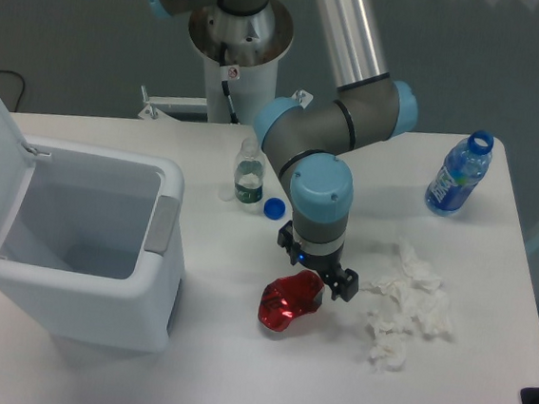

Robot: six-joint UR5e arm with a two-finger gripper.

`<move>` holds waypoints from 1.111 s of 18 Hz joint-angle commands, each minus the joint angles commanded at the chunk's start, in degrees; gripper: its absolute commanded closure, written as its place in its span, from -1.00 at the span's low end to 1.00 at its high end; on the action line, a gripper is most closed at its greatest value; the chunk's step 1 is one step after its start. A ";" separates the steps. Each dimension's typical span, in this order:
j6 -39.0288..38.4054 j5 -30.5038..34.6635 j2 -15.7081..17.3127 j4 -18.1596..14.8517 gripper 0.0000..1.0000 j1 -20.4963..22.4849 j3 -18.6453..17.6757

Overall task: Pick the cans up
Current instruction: 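Close the gripper around the crushed red can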

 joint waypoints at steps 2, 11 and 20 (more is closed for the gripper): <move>0.00 0.00 -0.44 0.00 -1.00 0.00 0.09; -0.09 -0.35 -1.05 0.00 -1.00 -0.44 -0.09; -0.09 -0.26 -1.76 0.00 -1.00 -0.53 -0.18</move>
